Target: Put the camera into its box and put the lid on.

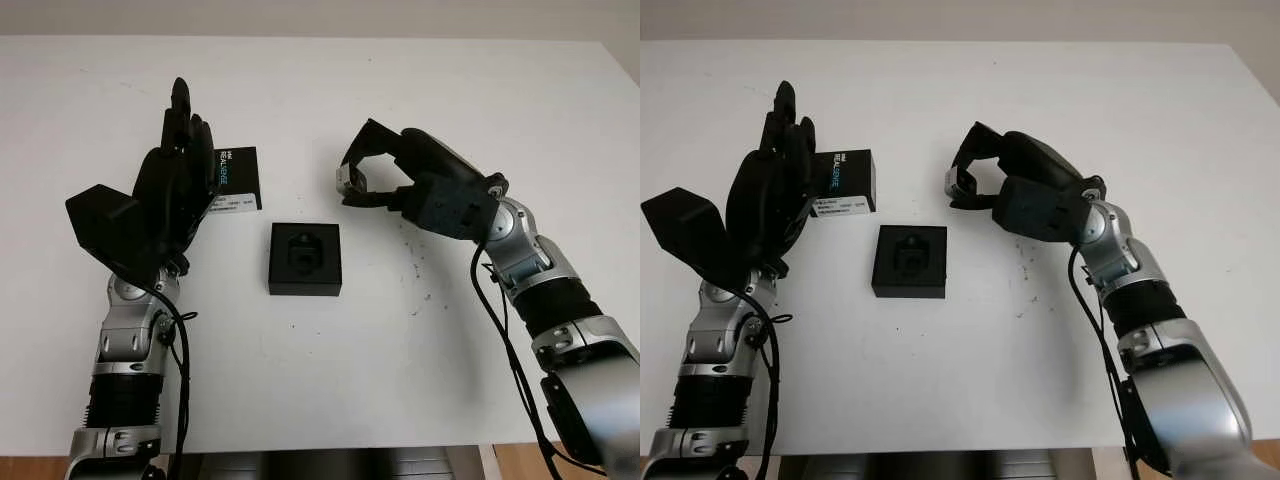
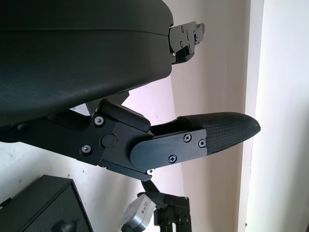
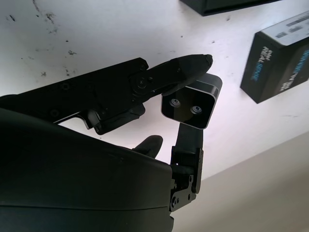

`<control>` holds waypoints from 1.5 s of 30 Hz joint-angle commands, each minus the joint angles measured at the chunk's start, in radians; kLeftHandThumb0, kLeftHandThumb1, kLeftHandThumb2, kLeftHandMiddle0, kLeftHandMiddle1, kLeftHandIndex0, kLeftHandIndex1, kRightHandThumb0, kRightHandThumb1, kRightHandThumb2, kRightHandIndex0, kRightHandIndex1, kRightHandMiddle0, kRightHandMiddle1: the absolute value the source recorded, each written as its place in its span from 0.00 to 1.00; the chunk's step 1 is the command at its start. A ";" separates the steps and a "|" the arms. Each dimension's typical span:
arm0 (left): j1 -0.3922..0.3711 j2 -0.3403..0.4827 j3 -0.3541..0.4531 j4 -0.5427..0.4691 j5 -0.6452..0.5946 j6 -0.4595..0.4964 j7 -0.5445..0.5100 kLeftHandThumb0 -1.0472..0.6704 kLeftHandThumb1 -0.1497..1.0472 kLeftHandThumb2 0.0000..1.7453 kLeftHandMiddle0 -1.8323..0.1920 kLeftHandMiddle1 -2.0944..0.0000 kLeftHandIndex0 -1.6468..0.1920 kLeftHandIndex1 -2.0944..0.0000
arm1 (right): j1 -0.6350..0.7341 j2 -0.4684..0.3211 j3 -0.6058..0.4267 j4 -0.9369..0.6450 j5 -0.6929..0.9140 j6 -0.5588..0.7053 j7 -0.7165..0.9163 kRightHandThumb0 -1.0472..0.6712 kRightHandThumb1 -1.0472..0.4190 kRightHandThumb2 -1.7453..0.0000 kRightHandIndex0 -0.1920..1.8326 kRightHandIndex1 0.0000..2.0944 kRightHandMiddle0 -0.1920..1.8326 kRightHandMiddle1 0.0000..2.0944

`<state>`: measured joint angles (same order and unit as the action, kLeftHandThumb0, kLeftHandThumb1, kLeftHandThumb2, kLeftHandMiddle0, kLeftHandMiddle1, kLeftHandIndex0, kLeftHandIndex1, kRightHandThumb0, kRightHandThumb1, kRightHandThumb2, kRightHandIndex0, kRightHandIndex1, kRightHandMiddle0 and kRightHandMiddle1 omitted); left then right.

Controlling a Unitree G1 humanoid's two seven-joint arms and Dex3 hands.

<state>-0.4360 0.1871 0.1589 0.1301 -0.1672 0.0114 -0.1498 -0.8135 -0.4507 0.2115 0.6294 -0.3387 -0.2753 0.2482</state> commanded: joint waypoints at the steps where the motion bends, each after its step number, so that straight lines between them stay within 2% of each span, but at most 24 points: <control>1: 0.017 -0.005 -0.005 -0.028 0.002 0.005 0.003 0.12 1.00 0.37 1.00 1.00 1.00 1.00 | 0.013 -0.020 -0.015 -0.079 0.005 0.017 0.020 0.39 0.00 0.89 0.15 0.33 0.22 1.00; 5: 0.020 -0.009 -0.009 -0.038 0.003 0.007 0.003 0.13 1.00 0.38 1.00 1.00 1.00 1.00 | 0.034 -0.051 -0.019 -0.256 -0.011 0.108 0.092 0.41 0.00 0.90 0.15 0.32 0.17 0.99; 8: 0.019 -0.012 -0.011 -0.041 0.003 0.009 0.003 0.13 1.00 0.39 1.00 1.00 1.00 1.00 | 0.061 -0.066 -0.025 -0.411 -0.009 0.220 0.166 0.41 0.00 0.90 0.17 0.26 0.17 0.97; 11: 0.019 -0.018 -0.013 -0.047 0.005 0.016 0.012 0.13 1.00 0.38 1.00 1.00 1.00 1.00 | 0.102 -0.072 -0.026 -0.532 -0.008 0.282 0.211 0.42 0.00 0.89 0.19 0.24 0.17 0.99; 18: 0.014 -0.030 -0.012 -0.055 0.003 0.022 0.030 0.13 1.00 0.38 1.00 1.00 1.00 1.00 | 0.168 -0.043 -0.014 -0.691 -0.008 0.378 0.249 0.42 0.00 0.91 0.21 0.22 0.17 0.92; 23: 0.009 -0.032 -0.012 -0.057 0.004 0.017 0.036 0.13 1.00 0.37 1.00 1.00 1.00 1.00 | 0.195 -0.029 0.001 -0.748 -0.007 0.438 0.282 0.41 0.00 0.91 0.21 0.22 0.19 0.92; 31: -0.001 -0.039 -0.008 -0.055 -0.006 0.006 0.040 0.13 1.00 0.37 1.00 1.00 1.00 1.00 | 0.238 -0.006 0.046 -0.770 -0.038 0.439 0.281 0.41 0.00 0.89 0.20 0.23 0.18 0.94; 35: 0.002 -0.043 -0.008 -0.066 -0.009 0.017 0.043 0.13 1.00 0.37 1.00 1.00 1.00 1.00 | 0.247 0.014 0.061 -0.779 -0.036 0.470 0.287 0.41 0.00 0.88 0.19 0.23 0.20 0.99; 39: 0.009 -0.046 -0.011 -0.078 -0.006 0.020 0.052 0.14 1.00 0.37 1.00 1.00 1.00 1.00 | 0.257 0.030 0.069 -0.789 -0.036 0.498 0.293 0.42 0.00 0.85 0.18 0.24 0.27 1.00; 45: 0.012 -0.052 -0.012 -0.089 -0.009 0.023 0.060 0.15 1.00 0.39 1.00 1.00 1.00 1.00 | 0.288 0.043 0.076 -0.804 -0.060 0.496 0.265 0.41 0.00 0.83 0.17 0.26 0.30 1.00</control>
<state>-0.4291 0.1416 0.1451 0.0602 -0.1745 0.0348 -0.0928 -0.5409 -0.4139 0.2862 -0.1453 -0.3925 0.2195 0.5237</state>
